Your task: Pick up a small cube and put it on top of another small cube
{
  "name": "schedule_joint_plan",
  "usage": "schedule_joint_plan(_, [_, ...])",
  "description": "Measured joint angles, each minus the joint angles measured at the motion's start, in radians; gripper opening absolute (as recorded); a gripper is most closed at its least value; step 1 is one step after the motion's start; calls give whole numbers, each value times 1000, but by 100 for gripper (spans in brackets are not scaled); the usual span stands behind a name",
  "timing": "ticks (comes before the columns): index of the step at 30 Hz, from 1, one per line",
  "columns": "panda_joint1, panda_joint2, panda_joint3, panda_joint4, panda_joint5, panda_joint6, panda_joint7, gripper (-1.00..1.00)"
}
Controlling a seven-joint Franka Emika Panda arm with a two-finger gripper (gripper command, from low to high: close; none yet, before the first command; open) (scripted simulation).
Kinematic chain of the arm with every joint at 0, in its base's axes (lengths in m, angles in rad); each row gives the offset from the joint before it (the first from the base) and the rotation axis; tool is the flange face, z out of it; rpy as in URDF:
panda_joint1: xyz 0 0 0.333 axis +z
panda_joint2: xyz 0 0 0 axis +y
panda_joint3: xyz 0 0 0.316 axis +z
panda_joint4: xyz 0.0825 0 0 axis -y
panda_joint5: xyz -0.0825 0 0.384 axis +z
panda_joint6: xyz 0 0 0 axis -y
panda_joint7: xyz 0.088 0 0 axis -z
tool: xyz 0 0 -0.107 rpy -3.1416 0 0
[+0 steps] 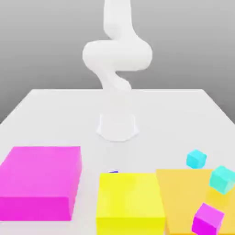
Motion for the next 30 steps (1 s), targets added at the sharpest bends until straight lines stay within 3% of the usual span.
schedule_joint_plan(12, [237, 333, 157, -236, 141, 234, -9, 0])
schedule_joint_plan(20, [363, 552, 307, -393, 146, 395, 50, 0])
schedule_joint_plan(23, [392, 636, 367, -454, 95, 458, 110, 0])
schedule_joint_plan(26, [445, 726, 397, -507, -31, 522, 219, 0])
schedule_joint_plan(30, [543, 871, 238, -493, -261, 628, 388, 0])
